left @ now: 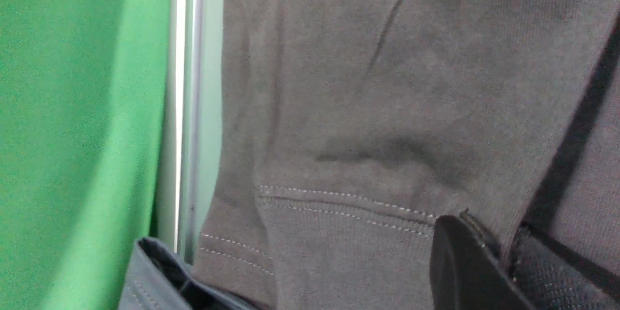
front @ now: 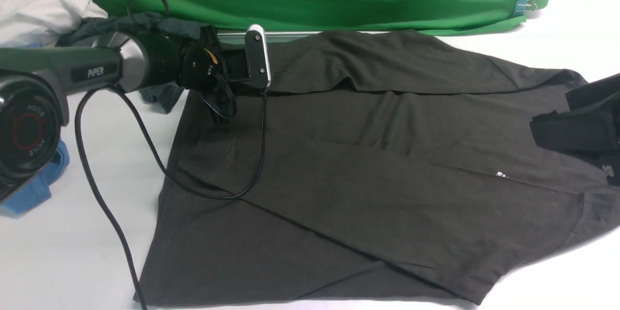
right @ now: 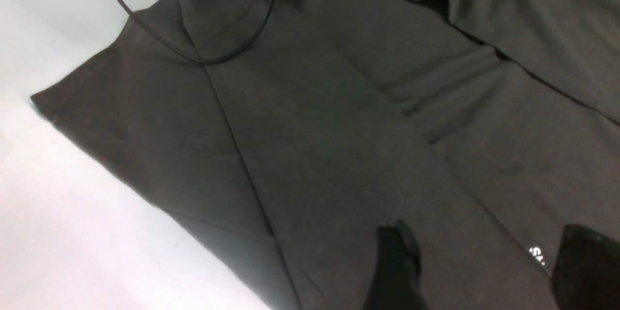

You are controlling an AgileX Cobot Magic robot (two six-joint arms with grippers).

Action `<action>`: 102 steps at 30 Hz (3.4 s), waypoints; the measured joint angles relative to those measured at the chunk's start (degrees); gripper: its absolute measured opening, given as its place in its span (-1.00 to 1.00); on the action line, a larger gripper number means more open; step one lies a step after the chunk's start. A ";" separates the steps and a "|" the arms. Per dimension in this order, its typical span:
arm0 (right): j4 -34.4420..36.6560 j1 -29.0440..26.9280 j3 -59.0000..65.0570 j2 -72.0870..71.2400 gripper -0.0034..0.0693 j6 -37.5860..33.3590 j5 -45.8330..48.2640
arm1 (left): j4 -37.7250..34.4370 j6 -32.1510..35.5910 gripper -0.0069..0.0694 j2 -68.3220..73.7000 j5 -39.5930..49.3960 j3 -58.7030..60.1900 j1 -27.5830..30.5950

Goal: Fold a long-sleeved shirt on a white desktop.
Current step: 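Grab the top left corner of the dark shirt with the left gripper, then fold the left side of the dark shirt inward over its body with the left gripper, then grasp the near edge of the shirt at its hem and shoulder corners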

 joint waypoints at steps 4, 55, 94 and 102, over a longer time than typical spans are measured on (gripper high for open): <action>-0.05 0.00 0.00 0.00 0.24 0.12 0.35 | -0.06 -2.02 -0.72 -1.98 2.42 0.01 -0.23; -0.05 0.00 0.00 0.00 0.24 -0.50 2.24 | 3.34 -22.12 0.11 -26.41 41.76 18.65 -12.67; -0.49 0.00 0.00 0.00 0.24 -0.01 3.22 | 4.80 -4.84 0.25 -42.10 22.50 54.60 -12.74; -0.49 0.00 0.00 0.00 0.24 0.68 2.68 | 9.32 -16.18 -0.69 -41.67 23.07 54.12 -12.74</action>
